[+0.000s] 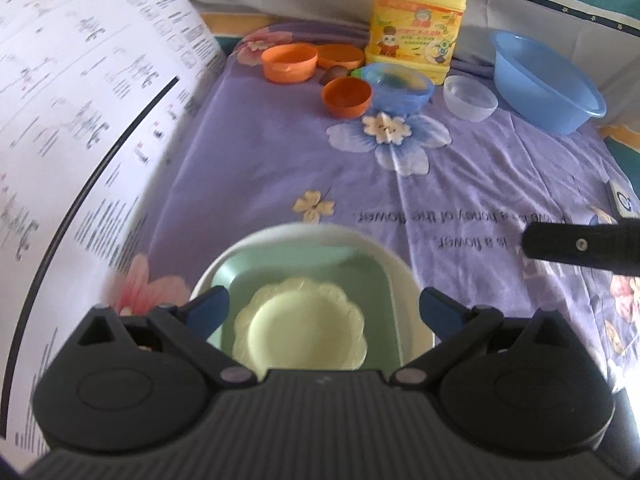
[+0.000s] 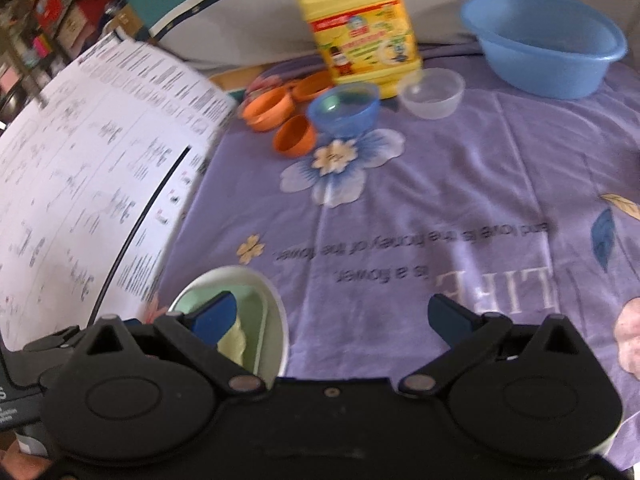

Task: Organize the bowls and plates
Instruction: 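Withdraw both tools from the plate stack toward the blue bowl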

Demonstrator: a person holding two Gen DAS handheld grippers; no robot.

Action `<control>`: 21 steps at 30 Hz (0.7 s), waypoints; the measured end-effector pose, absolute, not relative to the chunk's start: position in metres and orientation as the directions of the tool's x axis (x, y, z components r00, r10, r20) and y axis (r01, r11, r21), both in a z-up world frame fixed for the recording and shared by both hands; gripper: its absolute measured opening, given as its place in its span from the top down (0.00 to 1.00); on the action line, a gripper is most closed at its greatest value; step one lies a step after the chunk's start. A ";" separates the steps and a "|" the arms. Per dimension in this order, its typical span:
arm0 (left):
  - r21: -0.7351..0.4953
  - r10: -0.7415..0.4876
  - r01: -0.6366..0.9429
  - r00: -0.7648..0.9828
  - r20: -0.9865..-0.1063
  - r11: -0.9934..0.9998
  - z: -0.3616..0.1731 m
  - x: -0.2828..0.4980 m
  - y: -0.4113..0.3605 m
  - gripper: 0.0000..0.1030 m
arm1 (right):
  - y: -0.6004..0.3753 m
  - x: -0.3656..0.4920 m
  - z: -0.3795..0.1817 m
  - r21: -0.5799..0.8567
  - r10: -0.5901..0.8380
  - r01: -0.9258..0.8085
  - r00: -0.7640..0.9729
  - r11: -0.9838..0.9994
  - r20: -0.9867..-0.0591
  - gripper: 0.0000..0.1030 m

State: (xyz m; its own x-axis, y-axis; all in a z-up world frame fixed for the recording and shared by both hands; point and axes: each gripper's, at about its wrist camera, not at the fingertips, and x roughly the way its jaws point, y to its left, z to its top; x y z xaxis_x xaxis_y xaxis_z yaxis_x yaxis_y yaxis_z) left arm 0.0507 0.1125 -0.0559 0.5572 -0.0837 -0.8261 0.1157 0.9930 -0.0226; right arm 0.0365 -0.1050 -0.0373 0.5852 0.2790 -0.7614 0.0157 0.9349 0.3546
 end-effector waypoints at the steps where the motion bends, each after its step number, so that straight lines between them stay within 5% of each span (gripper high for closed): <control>1: -0.021 -0.085 0.119 0.559 -0.825 0.993 -0.056 0.057 0.110 0.00 | -0.110 0.039 -0.038 0.356 0.271 0.032 0.589 0.934 -0.762 0.00; 16: -0.005 -0.103 0.156 0.628 -0.772 0.988 -0.036 0.183 0.087 0.00 | -0.177 0.133 -0.055 0.427 0.210 0.250 0.594 0.869 -0.776 0.00; 21: 0.006 -0.103 0.165 0.641 -0.761 0.986 -0.038 0.229 0.076 0.00 | -0.184 0.175 -0.060 0.445 0.197 0.295 0.603 0.845 -0.773 0.15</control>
